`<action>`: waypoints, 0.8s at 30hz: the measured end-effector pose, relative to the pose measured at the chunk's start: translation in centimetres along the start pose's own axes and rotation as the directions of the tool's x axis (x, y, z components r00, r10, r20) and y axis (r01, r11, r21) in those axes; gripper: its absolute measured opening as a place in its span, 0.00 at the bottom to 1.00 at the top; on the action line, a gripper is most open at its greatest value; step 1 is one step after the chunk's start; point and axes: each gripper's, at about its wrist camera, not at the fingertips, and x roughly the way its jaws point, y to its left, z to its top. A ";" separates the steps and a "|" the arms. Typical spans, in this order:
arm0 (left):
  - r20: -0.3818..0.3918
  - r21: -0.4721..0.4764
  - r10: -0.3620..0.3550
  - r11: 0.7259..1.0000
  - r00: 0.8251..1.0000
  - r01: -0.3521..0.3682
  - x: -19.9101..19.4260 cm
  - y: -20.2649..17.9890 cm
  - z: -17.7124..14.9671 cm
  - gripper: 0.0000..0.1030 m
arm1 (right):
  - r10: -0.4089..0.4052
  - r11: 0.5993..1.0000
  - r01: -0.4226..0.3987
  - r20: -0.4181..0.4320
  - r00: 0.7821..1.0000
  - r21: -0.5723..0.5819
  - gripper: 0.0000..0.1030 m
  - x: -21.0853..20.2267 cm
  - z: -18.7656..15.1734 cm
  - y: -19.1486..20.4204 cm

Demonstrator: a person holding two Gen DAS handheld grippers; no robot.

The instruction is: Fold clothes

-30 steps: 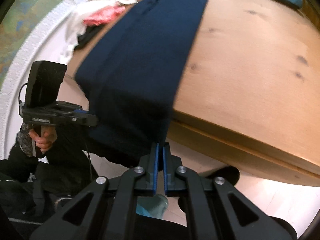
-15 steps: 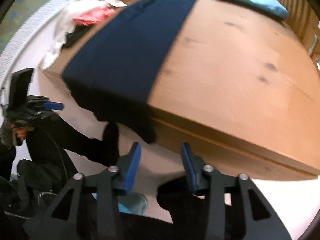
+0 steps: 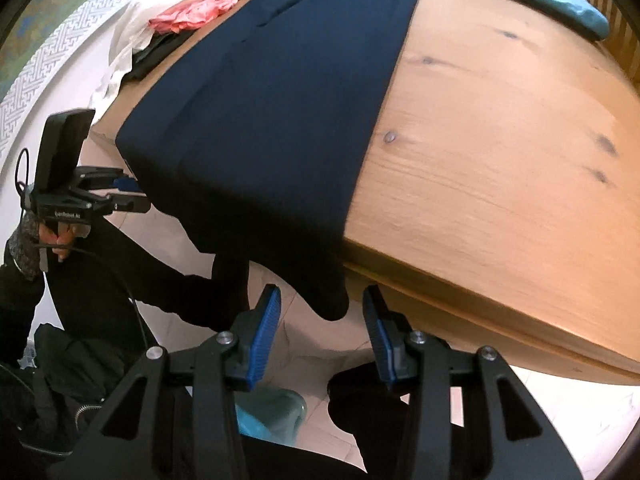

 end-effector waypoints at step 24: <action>0.125 0.035 -0.237 0.972 0.964 0.234 -8.0 -2.2 -2.0 0.05 | 0.262 0.956 -0.272 0.098 0.960 0.109 0.04 -3.8 -1.9 -0.2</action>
